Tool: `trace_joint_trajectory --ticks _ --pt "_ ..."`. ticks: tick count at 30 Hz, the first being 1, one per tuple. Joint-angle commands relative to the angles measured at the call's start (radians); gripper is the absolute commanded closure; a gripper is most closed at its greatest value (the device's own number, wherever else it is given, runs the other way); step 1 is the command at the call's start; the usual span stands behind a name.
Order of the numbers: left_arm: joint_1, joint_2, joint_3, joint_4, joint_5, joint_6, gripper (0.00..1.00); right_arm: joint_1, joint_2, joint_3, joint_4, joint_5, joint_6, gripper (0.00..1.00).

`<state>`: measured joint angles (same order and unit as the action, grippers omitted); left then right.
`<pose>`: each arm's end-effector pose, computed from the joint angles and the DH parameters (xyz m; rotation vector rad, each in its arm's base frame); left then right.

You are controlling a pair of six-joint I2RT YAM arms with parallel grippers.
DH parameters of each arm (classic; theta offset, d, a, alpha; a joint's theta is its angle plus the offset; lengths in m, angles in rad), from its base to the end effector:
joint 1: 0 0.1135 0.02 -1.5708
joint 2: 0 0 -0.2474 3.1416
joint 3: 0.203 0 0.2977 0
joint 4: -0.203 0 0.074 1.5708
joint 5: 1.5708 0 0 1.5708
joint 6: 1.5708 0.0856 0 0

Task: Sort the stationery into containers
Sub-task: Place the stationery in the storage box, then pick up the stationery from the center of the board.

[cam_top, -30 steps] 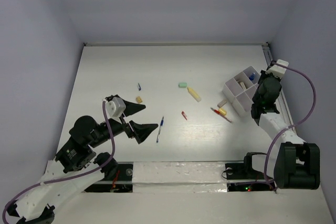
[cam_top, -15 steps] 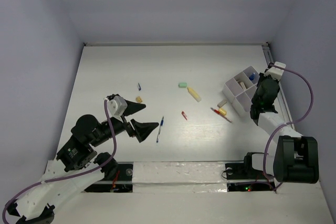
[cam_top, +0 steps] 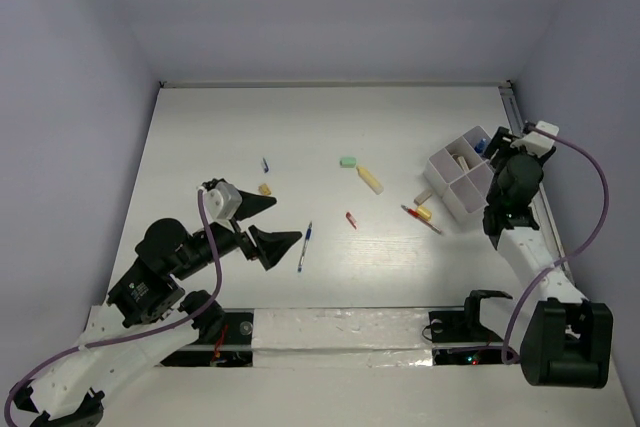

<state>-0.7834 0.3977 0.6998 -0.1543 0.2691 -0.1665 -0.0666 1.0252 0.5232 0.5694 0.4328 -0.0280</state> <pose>0.1308 -0.1624 0.3764 0.6723 1.3427 -0.9654 0.3244 -0.0576 0.2475 0.3772 1.4754 -0.4005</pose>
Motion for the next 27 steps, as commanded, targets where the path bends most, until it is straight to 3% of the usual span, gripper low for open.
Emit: trace_joint_trajectory --ticks 1,6,8,10,14,18,27 --pt "0.003 0.007 0.006 0.039 -0.042 -0.001 0.01 -0.007 -0.059 0.113 -0.121 -0.162 0.118 0.27" --pt "0.003 0.021 0.009 0.029 -0.126 -0.005 0.01 0.056 -0.048 0.230 -0.333 -0.452 0.201 0.32" --pt "0.003 0.035 0.010 0.027 -0.146 -0.007 0.01 0.117 -0.016 0.291 -0.411 -0.509 0.227 0.37" --pt "0.003 0.056 0.013 0.022 -0.180 -0.008 0.01 0.177 0.044 0.346 -0.451 -0.552 0.238 0.50" --pt "0.003 0.098 0.020 0.006 -0.260 -0.010 0.01 0.388 0.168 0.440 -0.515 -0.575 0.211 0.51" --pt "0.003 0.142 0.026 -0.008 -0.370 -0.018 0.01 0.509 0.306 0.526 -0.520 -0.644 0.227 0.46" --pt "0.122 0.165 0.035 -0.022 -0.533 -0.064 0.01 0.686 0.651 0.756 -0.465 -0.706 0.243 0.42"
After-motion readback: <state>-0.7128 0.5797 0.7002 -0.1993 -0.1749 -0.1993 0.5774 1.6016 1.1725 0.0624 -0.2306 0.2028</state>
